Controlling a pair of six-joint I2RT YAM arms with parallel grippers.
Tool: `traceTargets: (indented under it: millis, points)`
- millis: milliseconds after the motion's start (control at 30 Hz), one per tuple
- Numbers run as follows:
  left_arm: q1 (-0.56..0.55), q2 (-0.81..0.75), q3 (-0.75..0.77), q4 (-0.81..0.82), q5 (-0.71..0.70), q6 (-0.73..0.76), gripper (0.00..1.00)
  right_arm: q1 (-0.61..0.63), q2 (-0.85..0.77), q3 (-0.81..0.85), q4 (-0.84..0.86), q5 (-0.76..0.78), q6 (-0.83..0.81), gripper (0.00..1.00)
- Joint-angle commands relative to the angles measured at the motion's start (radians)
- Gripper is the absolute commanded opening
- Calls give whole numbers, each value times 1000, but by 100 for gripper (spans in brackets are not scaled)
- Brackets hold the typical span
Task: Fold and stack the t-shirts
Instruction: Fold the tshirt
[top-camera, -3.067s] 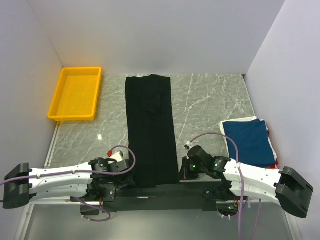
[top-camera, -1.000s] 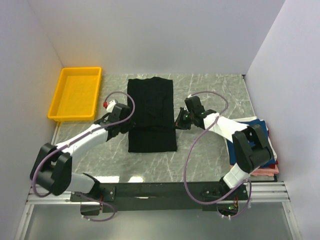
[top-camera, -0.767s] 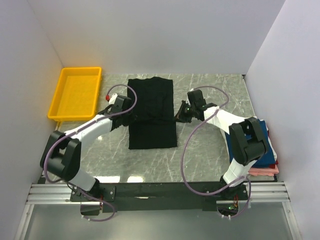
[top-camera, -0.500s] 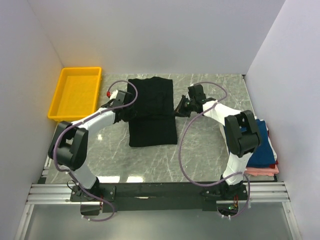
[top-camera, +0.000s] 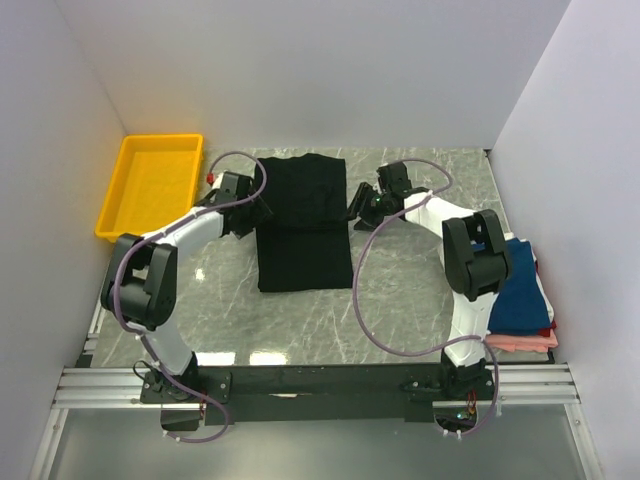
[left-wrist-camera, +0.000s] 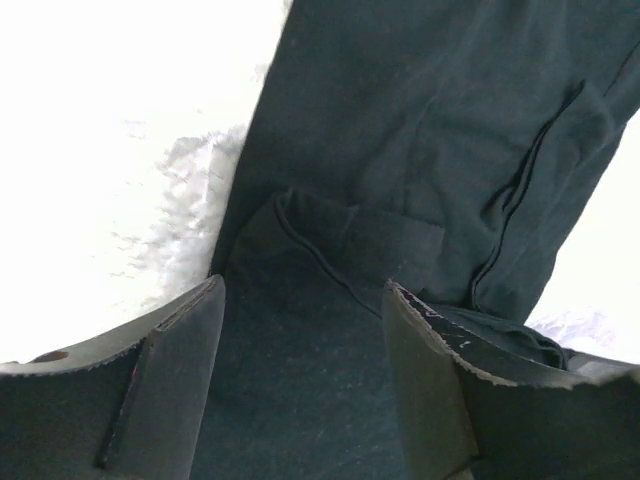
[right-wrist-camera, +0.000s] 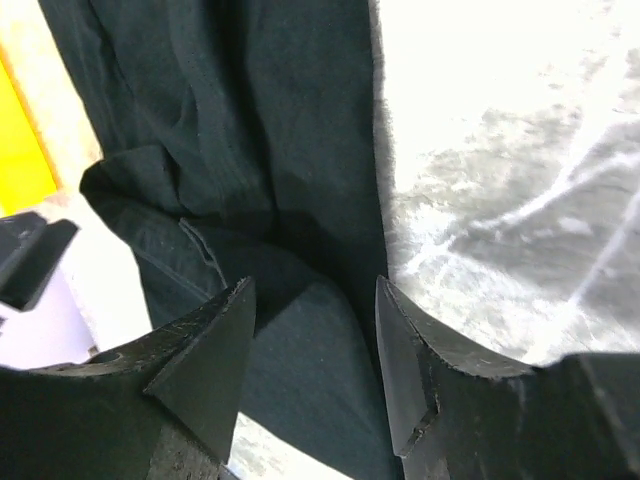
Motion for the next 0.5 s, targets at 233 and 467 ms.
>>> traceTargets:
  millis: [233, 467]
  points:
    - [-22, -193, -85, 40, 57, -14, 29, 43, -251, -139, 47, 110, -23, 54]
    - [-74, -51, -13, 64, 133, 9, 1, 145, -150, -52, 61, 92, -49, 47]
